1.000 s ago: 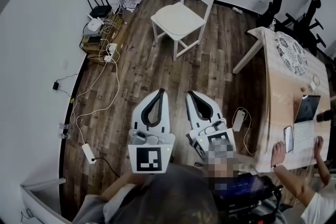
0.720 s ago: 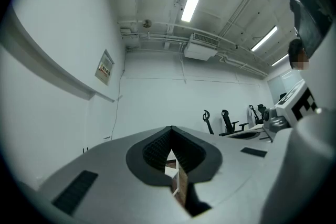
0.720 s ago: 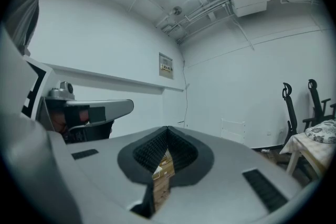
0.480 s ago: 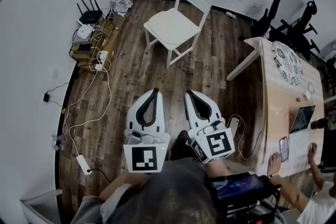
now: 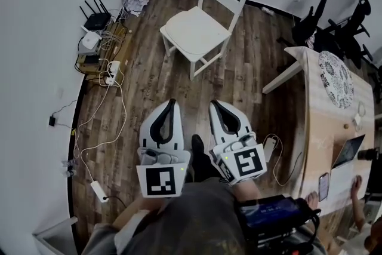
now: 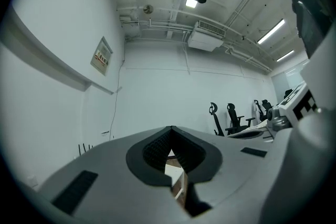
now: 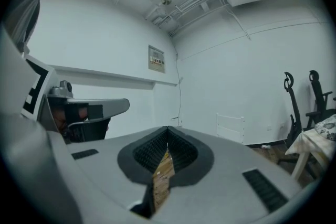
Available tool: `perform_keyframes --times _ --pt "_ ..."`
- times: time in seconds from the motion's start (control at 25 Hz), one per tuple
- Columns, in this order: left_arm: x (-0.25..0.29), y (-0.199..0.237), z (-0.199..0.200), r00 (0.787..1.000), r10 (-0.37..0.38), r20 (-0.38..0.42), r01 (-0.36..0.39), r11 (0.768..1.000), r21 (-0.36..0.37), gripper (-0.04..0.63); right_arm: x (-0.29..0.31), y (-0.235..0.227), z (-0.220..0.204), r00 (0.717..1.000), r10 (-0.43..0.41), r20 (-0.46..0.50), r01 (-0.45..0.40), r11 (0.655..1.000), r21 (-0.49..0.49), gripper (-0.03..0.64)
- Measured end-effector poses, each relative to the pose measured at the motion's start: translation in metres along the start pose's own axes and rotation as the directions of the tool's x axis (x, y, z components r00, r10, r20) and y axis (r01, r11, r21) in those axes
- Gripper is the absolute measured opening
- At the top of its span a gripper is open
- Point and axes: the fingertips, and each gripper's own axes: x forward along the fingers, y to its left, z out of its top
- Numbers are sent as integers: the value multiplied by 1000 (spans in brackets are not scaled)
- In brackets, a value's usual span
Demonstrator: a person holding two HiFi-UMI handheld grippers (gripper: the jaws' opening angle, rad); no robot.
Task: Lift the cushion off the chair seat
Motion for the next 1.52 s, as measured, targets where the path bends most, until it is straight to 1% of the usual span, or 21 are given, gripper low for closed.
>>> perform_keyframes --times 0.16,0.32,0.56,0.76,1.04,1.36,1.52 --pt "53 3 -6 999 12 -30 -12 1000 17 6 39 -38 -3 1000 17 -12 -17 999 34 8" --pt "98 1 -6 998 28 -49 -26 999 41 6 72 -72 3 999 46 -2 -45 997 55 8" --pt "144 2 14 999 38 -9 -37 997 72 6 108 -99 26 996 82 42 -84 995 56 8" --pt "163 15 14 998 70 -7 -69 995 78 6 134 -111 24 994 103 36 -105 993 55 8" --pt "198 65 2 995 100 -9 -99 994 51 6 194 -110 21 993 120 14 -121 992 34 8" --pt "259 141 -2 996 85 1 -85 996 27 6 290 -105 24 994 106 -6 -106 994 16 8" --pt "287 184 -2 997 79 -1 -79 997 10 6 334 -98 32 995 101 -19 -101 995 -5 8"
